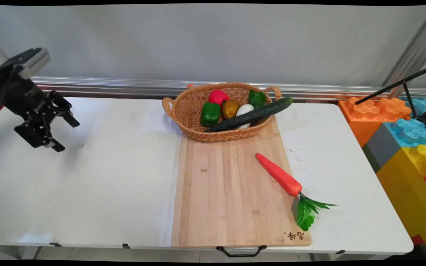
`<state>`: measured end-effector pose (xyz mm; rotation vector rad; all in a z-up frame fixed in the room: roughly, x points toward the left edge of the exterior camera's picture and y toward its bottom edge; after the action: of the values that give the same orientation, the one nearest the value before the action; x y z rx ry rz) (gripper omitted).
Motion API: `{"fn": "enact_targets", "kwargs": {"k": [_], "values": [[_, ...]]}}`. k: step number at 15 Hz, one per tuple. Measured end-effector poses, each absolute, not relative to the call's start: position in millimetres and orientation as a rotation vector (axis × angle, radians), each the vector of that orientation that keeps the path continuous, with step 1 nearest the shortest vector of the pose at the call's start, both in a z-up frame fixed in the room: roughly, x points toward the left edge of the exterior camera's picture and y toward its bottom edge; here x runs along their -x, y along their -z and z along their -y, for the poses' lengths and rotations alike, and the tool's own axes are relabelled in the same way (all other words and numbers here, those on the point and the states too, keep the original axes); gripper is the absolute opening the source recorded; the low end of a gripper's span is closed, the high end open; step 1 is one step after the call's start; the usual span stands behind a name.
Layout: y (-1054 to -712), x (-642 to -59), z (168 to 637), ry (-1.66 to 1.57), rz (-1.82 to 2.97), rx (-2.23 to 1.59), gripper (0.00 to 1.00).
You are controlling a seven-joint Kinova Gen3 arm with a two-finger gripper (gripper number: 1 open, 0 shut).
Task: Pick up the cucumber from the vegetable basket
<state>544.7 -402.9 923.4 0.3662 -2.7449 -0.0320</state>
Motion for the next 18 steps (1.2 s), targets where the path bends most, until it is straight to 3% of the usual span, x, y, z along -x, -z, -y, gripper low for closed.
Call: {"fn": "enact_targets", "kwargs": {"k": [6,18], "values": [[-918.9,-510.3,402.3,-0.142,2.68,-0.346,1.0],[-962.4,-364.8,492.2,-0.453,2.516,-0.432,1.0]]}}
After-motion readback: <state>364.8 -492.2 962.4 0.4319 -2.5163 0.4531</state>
